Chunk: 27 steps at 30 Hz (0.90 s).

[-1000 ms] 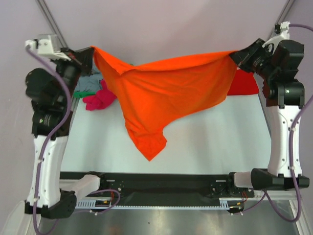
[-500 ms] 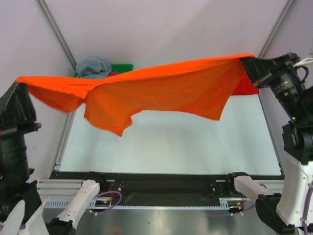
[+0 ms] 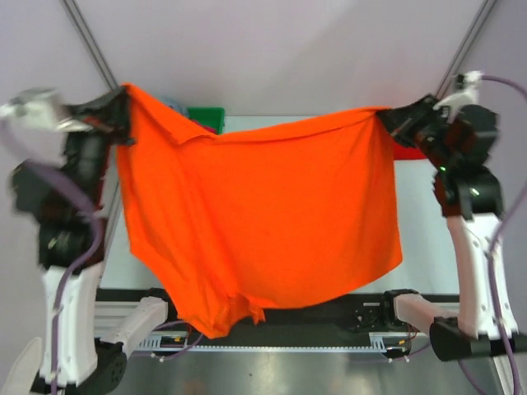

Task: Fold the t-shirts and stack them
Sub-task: Flatten the tshirt out

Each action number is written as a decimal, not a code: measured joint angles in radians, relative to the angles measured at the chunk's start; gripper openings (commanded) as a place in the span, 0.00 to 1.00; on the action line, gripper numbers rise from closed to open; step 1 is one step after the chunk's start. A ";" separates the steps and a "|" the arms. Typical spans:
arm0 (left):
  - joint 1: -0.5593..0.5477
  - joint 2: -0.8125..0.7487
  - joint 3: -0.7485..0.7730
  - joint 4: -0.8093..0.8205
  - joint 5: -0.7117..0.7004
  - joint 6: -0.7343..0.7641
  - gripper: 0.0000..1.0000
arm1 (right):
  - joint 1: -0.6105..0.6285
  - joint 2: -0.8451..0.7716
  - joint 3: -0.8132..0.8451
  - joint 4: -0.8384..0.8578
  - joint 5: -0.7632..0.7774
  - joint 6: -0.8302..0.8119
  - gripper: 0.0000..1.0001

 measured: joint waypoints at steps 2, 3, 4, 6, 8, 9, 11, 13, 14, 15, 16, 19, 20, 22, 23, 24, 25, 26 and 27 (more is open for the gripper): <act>0.000 0.066 -0.100 0.016 0.008 0.001 0.00 | 0.000 0.056 -0.114 0.052 0.019 -0.001 0.00; 0.000 0.101 -0.147 0.025 0.013 0.003 0.00 | 0.000 0.097 -0.177 0.082 0.032 -0.002 0.00; 0.001 0.141 -0.201 0.045 0.020 0.007 0.00 | -0.002 0.143 -0.237 0.112 0.039 -0.005 0.00; 0.001 0.270 -0.336 0.084 0.034 0.012 0.00 | -0.010 0.228 -0.344 0.169 0.052 -0.007 0.00; 0.002 0.347 -0.381 0.086 0.046 0.017 0.00 | -0.024 0.288 -0.439 0.226 0.051 -0.013 0.00; 0.004 0.407 -0.398 0.093 0.056 0.019 0.01 | -0.034 0.316 -0.479 0.259 0.050 -0.015 0.00; 0.005 0.528 -0.412 0.124 0.075 0.022 0.00 | -0.056 0.387 -0.515 0.307 0.047 -0.021 0.00; 0.008 0.647 -0.408 0.188 0.098 0.023 0.00 | -0.080 0.472 -0.516 0.379 0.034 -0.026 0.00; 0.009 0.710 -0.396 0.208 0.110 0.023 0.00 | -0.091 0.516 -0.513 0.415 0.033 -0.029 0.00; 0.011 0.777 -0.373 0.229 0.121 0.022 0.00 | -0.098 0.547 -0.508 0.433 0.031 -0.032 0.00; 0.011 0.843 -0.346 0.246 0.133 0.019 0.01 | -0.105 0.589 -0.494 0.449 0.030 -0.037 0.00; 0.013 0.991 -0.256 0.265 0.159 0.005 0.00 | -0.121 0.704 -0.422 0.468 0.024 -0.050 0.00; 0.013 1.027 -0.220 0.266 0.164 0.001 0.00 | -0.124 0.741 -0.388 0.472 0.019 -0.055 0.00; 0.014 1.086 -0.140 0.271 0.172 -0.002 0.00 | -0.126 0.799 -0.327 0.483 0.010 -0.058 0.00; 0.014 1.105 -0.106 0.275 0.174 -0.003 0.00 | -0.126 0.824 -0.298 0.490 0.007 -0.059 0.00; 0.014 1.117 -0.076 0.277 0.174 -0.004 0.00 | -0.127 0.846 -0.273 0.490 0.002 -0.060 0.00; 0.014 1.122 -0.057 0.278 0.173 -0.005 0.00 | -0.127 0.864 -0.246 0.484 -0.001 -0.061 0.00; 0.014 1.123 -0.037 0.278 0.171 -0.010 0.00 | -0.127 0.880 -0.222 0.479 -0.002 -0.061 0.00; 0.014 1.123 -0.019 0.277 0.169 -0.013 0.00 | -0.128 0.900 -0.191 0.471 -0.002 -0.061 0.00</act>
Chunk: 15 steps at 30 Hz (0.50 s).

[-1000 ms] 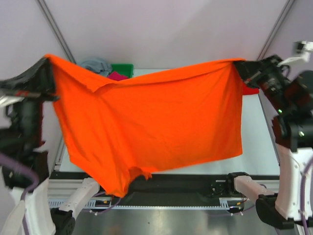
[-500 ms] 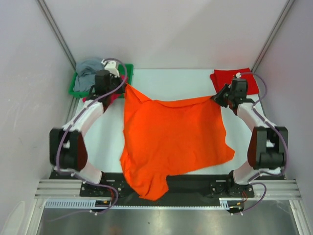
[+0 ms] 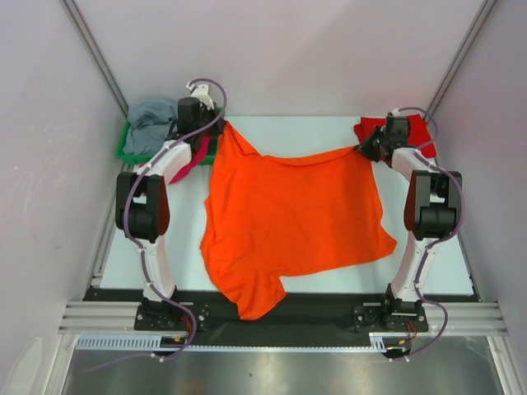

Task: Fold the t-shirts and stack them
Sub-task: Flatten the tshirt out, then fold the tshirt

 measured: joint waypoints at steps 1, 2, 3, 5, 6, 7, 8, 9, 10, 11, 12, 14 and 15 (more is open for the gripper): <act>0.000 0.000 0.017 -0.001 -0.003 -0.006 0.00 | -0.001 0.020 0.034 -0.017 -0.002 0.000 0.00; 0.000 0.000 0.032 -0.002 -0.002 -0.012 0.00 | -0.002 0.039 0.066 -0.032 -0.005 0.002 0.00; 0.000 0.000 0.040 -0.002 -0.002 -0.017 0.00 | -0.004 0.053 0.092 -0.043 -0.008 0.005 0.00; 0.000 0.000 0.051 -0.008 -0.002 -0.034 0.00 | -0.011 0.078 0.142 -0.079 -0.018 0.011 0.00; 0.000 0.000 0.052 -0.015 -0.002 -0.042 0.00 | -0.018 0.092 0.171 -0.106 -0.024 0.016 0.00; 0.000 0.000 0.052 -0.027 -0.002 -0.050 0.00 | -0.025 0.107 0.197 -0.127 -0.031 0.018 0.00; 0.000 0.000 0.052 -0.042 -0.002 -0.057 0.00 | -0.031 0.118 0.218 -0.146 -0.037 0.019 0.00; 0.000 0.000 0.052 -0.062 -0.001 -0.063 0.00 | -0.039 0.131 0.242 -0.166 -0.044 0.021 0.00; 0.000 0.000 0.053 -0.075 -0.001 -0.067 0.00 | -0.047 0.145 0.264 -0.186 -0.052 0.021 0.00; 0.000 0.002 0.056 -0.095 0.001 -0.070 0.00 | -0.054 0.161 0.286 -0.210 -0.060 0.020 0.00; 0.000 0.004 0.061 -0.115 0.005 -0.075 0.01 | -0.061 0.179 0.315 -0.240 -0.070 0.019 0.00; -0.005 0.006 0.068 -0.146 0.006 -0.077 0.00 | -0.069 0.212 0.360 -0.274 -0.084 0.018 0.00; -0.006 0.006 0.068 -0.154 0.005 -0.077 0.00 | -0.072 0.225 0.375 -0.290 -0.090 0.015 0.00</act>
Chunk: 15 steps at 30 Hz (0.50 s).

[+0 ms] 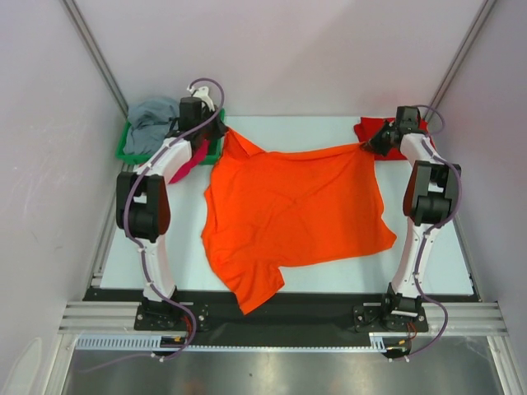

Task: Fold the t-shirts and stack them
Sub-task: Fold the tshirt

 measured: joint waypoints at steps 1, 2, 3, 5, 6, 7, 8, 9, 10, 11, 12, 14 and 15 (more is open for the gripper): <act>-0.003 0.000 0.000 -0.006 -0.002 0.000 0.01 | -0.003 0.014 0.018 -0.025 -0.007 -0.001 0.00; -0.006 0.000 0.000 -0.011 -0.004 0.000 0.00 | -0.005 0.027 0.034 -0.045 -0.013 -0.003 0.00; -0.010 -0.001 -0.001 -0.017 -0.007 0.000 0.00 | -0.007 0.039 0.050 -0.064 -0.018 -0.006 0.00; -0.021 -0.005 -0.001 -0.041 -0.014 -0.006 0.00 | -0.007 0.060 0.092 -0.111 -0.031 -0.013 0.00; -0.027 -0.009 -0.002 -0.051 -0.017 -0.012 0.00 | -0.007 0.068 0.112 -0.131 -0.035 -0.017 0.00; -0.034 -0.016 -0.006 -0.061 -0.018 -0.017 0.00 | -0.008 0.074 0.130 -0.156 -0.041 -0.019 0.00; -0.040 -0.024 -0.013 -0.069 -0.019 -0.021 0.00 | -0.009 0.077 0.149 -0.180 -0.047 -0.021 0.00; -0.048 -0.036 -0.021 -0.085 -0.021 -0.027 0.00 | -0.009 0.078 0.163 -0.200 -0.052 -0.024 0.00; -0.056 -0.051 -0.031 -0.098 -0.026 -0.035 0.00 | -0.010 0.079 0.177 -0.224 -0.057 -0.027 0.00; -0.065 -0.070 -0.043 -0.114 -0.031 -0.042 0.01 | -0.010 0.079 0.196 -0.251 -0.061 -0.029 0.00; -0.073 -0.089 -0.054 -0.130 -0.038 -0.045 0.00 | -0.012 0.080 0.215 -0.277 -0.064 -0.033 0.00; -0.084 -0.127 -0.079 -0.149 -0.050 -0.058 0.00 | -0.015 0.087 0.257 -0.332 -0.069 -0.038 0.00; -0.089 -0.150 -0.095 -0.158 -0.055 -0.064 0.00 | -0.017 0.091 0.272 -0.351 -0.072 -0.042 0.00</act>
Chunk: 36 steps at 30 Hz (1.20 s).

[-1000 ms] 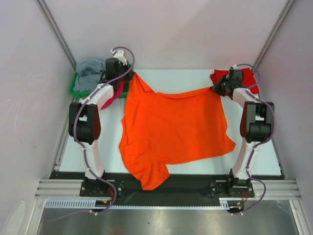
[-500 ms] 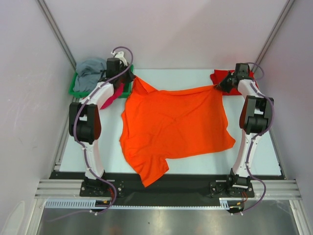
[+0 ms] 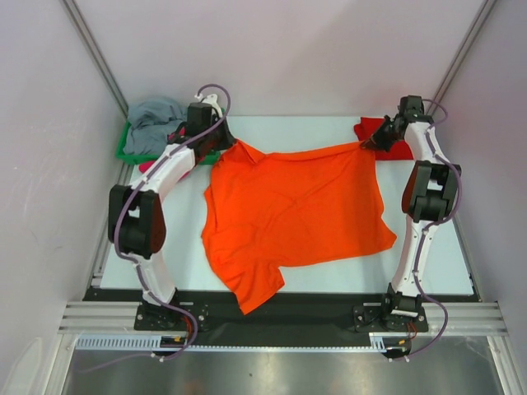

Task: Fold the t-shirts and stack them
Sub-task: Fold the tshirt

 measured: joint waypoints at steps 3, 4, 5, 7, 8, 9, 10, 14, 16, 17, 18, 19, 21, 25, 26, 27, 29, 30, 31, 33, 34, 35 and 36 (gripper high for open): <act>-0.006 -0.074 -0.070 -0.016 -0.023 -0.023 0.00 | -0.006 0.002 0.006 -0.061 -0.002 -0.011 0.00; -0.006 -0.092 -0.087 -0.022 -0.027 -0.026 0.00 | -0.007 0.004 0.006 -0.087 -0.002 -0.016 0.00; -0.006 -0.111 -0.109 -0.024 -0.035 -0.031 0.00 | -0.008 0.007 0.006 -0.106 -0.002 -0.019 0.00; -0.006 -0.142 -0.148 -0.037 -0.045 -0.040 0.00 | -0.008 0.013 0.006 -0.146 0.002 -0.028 0.00; -0.006 -0.151 -0.159 -0.043 -0.049 -0.042 0.00 | -0.009 0.016 0.006 -0.164 0.004 -0.032 0.00; -0.006 -0.159 -0.172 -0.052 -0.050 -0.045 0.00 | -0.010 0.019 0.006 -0.182 0.006 -0.039 0.00; -0.006 -0.167 -0.185 -0.061 -0.050 -0.048 0.00 | -0.010 0.021 0.006 -0.195 0.007 -0.043 0.00; -0.006 -0.216 -0.255 -0.082 -0.051 -0.049 0.00 | -0.017 0.021 0.006 -0.241 0.010 -0.055 0.00; -0.006 -0.238 -0.275 -0.099 -0.051 -0.048 0.00 | -0.024 0.021 0.006 -0.262 0.013 -0.066 0.00; -0.006 -0.248 -0.278 -0.110 -0.051 -0.048 0.00 | -0.028 0.021 0.006 -0.273 0.015 -0.072 0.00; -0.006 -0.256 -0.280 -0.116 -0.050 -0.048 0.00 | -0.032 0.021 0.006 -0.282 0.018 -0.078 0.00; -0.006 -0.265 -0.283 -0.118 -0.049 -0.048 0.00 | -0.035 0.021 0.006 -0.289 0.019 -0.085 0.00; -0.006 -0.283 -0.291 -0.119 -0.048 -0.048 0.00 | -0.043 0.021 0.006 -0.306 0.029 -0.101 0.00; -0.006 -0.312 -0.310 -0.126 -0.042 -0.048 0.00 | -0.055 0.021 0.006 -0.338 0.045 -0.133 0.00; -0.006 -0.315 -0.312 -0.128 -0.041 -0.047 0.01 | -0.056 0.021 0.006 -0.344 0.050 -0.138 0.00; -0.006 -0.317 -0.315 -0.130 -0.041 -0.047 0.00 | -0.058 0.021 0.006 -0.352 0.060 -0.146 0.00; -0.006 -0.320 -0.326 -0.132 -0.039 -0.045 0.00 | -0.060 0.021 0.006 -0.363 0.070 -0.159 0.00; -0.006 -0.321 -0.336 -0.133 -0.037 -0.045 0.00 | -0.060 0.021 0.006 -0.367 0.073 -0.163 0.00; -0.006 -0.322 -0.346 -0.134 -0.033 -0.046 0.00 | -0.061 0.021 0.006 -0.370 0.075 -0.169 0.00; -0.006 -0.323 -0.375 -0.135 -0.026 -0.047 0.00 | -0.061 0.024 0.007 -0.375 0.078 -0.176 0.00; -0.006 -0.324 -0.390 -0.137 -0.022 -0.047 0.00 | -0.061 0.026 0.007 -0.376 0.079 -0.177 0.00; -0.006 -0.326 -0.404 -0.141 -0.021 -0.047 0.00 | -0.061 0.029 0.007 -0.375 0.079 -0.178 0.00; -0.006 -0.327 -0.414 -0.148 -0.018 -0.047 0.00 | -0.061 0.034 0.007 -0.375 0.080 -0.179 0.00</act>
